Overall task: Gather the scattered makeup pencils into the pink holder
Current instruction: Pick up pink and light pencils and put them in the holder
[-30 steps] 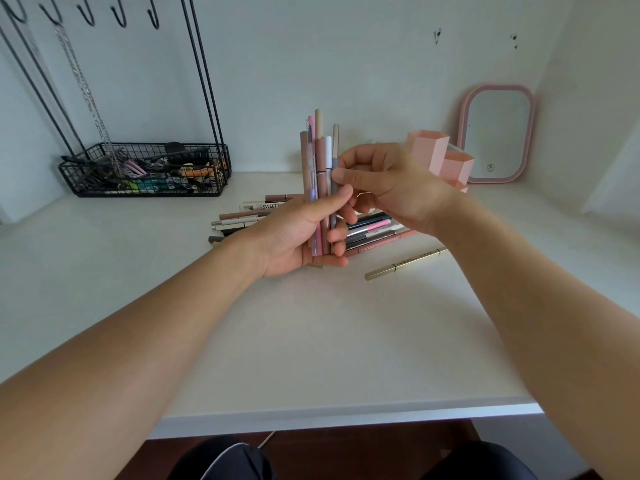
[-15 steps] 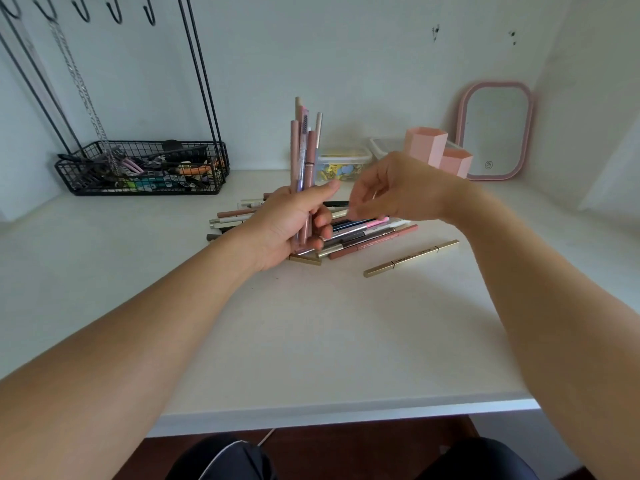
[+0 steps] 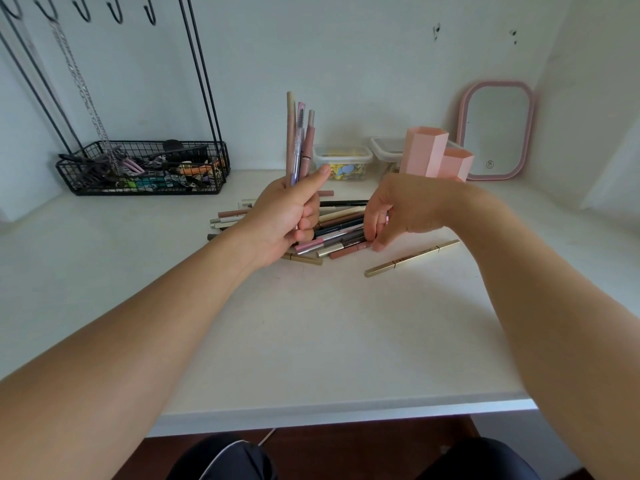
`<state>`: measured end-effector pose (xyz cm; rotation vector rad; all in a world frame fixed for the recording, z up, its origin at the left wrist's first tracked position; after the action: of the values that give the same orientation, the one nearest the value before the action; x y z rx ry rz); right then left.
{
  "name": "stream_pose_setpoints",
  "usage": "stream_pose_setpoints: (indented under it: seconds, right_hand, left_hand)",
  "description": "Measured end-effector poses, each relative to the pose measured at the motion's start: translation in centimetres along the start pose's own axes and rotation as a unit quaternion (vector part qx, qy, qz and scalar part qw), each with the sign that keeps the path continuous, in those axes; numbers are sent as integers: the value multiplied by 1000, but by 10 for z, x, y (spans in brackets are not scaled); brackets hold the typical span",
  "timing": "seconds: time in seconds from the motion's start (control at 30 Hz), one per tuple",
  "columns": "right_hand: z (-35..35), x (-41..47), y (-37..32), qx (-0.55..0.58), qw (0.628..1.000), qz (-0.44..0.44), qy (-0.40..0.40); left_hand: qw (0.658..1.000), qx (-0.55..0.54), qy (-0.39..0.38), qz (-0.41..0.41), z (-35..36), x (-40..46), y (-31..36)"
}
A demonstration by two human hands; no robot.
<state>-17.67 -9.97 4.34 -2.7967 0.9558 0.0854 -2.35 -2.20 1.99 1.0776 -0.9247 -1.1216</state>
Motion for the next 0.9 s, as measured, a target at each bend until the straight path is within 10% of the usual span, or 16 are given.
stream_pose_setpoints:
  seconds: [0.9]
  right_hand:
    - [6, 4, -7, -1, 1000, -2, -24]
  left_hand:
    - [1000, 12, -6, -26, -2, -3, -9]
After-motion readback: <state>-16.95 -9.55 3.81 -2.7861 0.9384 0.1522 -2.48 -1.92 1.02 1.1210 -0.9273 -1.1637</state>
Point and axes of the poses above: each hand's wrist, its own x-axis towards the middle knuckle, its own z-axis out of the palm, y = z × x, the point moved 5 cm from there along x, towards the middle knuckle, and after that the axes turned 9 degrees about -x, right-handed, at the moved point
